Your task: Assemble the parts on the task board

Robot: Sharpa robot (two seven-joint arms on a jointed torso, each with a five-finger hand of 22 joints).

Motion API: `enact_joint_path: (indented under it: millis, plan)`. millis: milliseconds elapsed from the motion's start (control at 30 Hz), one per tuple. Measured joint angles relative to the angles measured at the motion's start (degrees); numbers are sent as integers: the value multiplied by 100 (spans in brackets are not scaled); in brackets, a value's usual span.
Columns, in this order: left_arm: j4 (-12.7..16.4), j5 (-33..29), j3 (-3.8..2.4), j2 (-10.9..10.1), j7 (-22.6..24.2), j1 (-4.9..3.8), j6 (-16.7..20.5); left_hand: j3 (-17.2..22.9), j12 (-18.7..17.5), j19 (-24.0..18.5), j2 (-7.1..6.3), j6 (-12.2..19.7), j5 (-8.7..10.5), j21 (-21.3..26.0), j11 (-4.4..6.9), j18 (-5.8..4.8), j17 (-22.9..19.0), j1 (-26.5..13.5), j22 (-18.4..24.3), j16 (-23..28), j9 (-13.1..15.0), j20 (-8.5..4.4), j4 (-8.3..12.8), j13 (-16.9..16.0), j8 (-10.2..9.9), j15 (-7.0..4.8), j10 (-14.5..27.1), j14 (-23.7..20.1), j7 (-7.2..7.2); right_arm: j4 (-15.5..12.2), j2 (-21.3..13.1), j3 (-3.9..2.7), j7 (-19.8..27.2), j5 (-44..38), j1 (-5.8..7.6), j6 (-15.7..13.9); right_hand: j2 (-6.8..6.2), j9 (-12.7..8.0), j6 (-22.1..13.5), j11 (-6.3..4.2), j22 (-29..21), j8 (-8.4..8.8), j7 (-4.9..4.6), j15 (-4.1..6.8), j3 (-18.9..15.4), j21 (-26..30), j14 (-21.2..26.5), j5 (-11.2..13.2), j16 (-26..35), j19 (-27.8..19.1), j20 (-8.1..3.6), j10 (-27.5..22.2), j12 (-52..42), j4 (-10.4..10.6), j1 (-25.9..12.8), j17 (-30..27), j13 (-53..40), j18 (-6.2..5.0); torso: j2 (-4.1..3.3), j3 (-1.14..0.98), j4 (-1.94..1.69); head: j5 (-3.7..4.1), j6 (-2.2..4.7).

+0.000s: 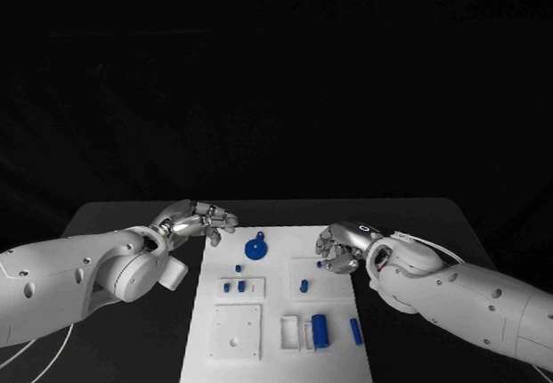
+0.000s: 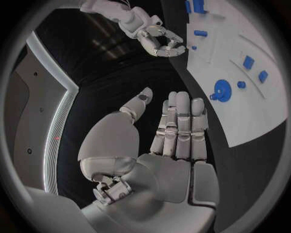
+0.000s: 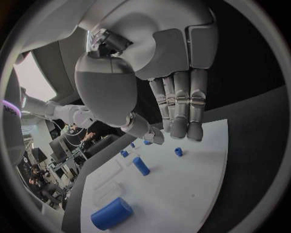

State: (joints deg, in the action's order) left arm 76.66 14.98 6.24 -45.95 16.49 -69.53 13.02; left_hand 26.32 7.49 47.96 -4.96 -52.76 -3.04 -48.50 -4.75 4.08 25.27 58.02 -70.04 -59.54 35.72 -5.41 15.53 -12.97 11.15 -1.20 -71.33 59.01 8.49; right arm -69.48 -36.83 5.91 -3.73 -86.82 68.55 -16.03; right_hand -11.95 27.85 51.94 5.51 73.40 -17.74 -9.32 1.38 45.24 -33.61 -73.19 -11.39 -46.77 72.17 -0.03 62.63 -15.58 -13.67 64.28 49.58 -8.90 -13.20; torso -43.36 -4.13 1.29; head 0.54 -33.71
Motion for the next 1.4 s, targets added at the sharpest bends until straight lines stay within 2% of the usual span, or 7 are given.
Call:
enact_joint_path:
  millis: [100,233,433,700,800,1033,1400]
  plan:
    - [131,-120,-2,-50,78,-15,-11,0,-23,-38,0,8,0,59,-8,43,-42,0,29,97,0,17,0,0,0,3,8,-68,8,23,61,57,-174,-299,-3,-120,-6,-4,-8,-8,1,0,-8,-9,10,0,-7,29,0,0,0,-9,28,10,6,5,11,0,9,8,-8,-20,-10]
    - [256,-256,-2,-95,161,-14,-8,57,-47,-254,0,28,0,418,-38,49,-258,0,214,666,0,90,57,0,22,158,39,-222,28,121,171,106,-367,-603,-42,-257,-282,-52,-70,1,48,32,-28,-58,231,-57,-55,331,-26,41,-39,-61,192,165,75,81,65,0,23,20,-20,-26,-26]
    - [381,-432,1,-132,271,-12,7,41,-91,-345,0,69,0,680,-81,-15,-371,0,326,1172,-3,140,73,8,33,255,82,-261,29,320,285,143,-540,-848,-193,-357,-382,-98,-74,24,105,56,-32,-61,341,-68,-60,467,-42,61,-58,-38,345,276,112,145,101,64,23,31,-34,-23,-50]
    - [393,-604,1,-138,357,-12,30,25,-113,-375,0,69,0,727,-109,-64,-370,0,328,1269,-7,152,89,12,33,296,111,-261,29,525,416,178,-609,-968,-253,-362,-382,-118,-71,0,155,56,-29,-38,341,-145,-105,585,-104,143,-79,108,406,276,112,239,108,85,16,31,-41,-46,-113]
    - [399,-639,0,-137,374,-13,35,25,-113,-375,0,69,0,727,-140,-98,-367,0,328,1302,-7,152,89,14,33,296,142,-261,29,595,472,193,-616,-988,-284,-365,-382,-118,-23,-11,155,44,16,-38,341,-187,-109,585,-149,144,-79,198,406,276,112,269,100,89,15,32,-41,-65,-141]
    - [429,-680,0,-131,395,-13,42,9,-134,-395,0,69,0,747,-121,-102,-361,0,327,1336,-12,172,73,14,33,296,165,-261,29,682,575,185,-624,-1020,-312,-417,-382,-125,35,-38,155,17,30,-27,341,-220,-135,631,-159,153,-70,277,439,276,112,308,76,94,15,34,-44,-105,-187]
    - [486,-716,-1,-133,407,-13,45,9,-134,-395,0,69,0,747,-121,-104,-355,1,327,1336,-12,172,73,14,33,296,165,-261,29,799,684,174,-651,-1083,-360,-531,-129,-125,315,-134,154,-126,159,87,317,-462,-223,740,-372,236,-111,654,426,157,122,479,-128,131,14,42,-50,-180,-272]
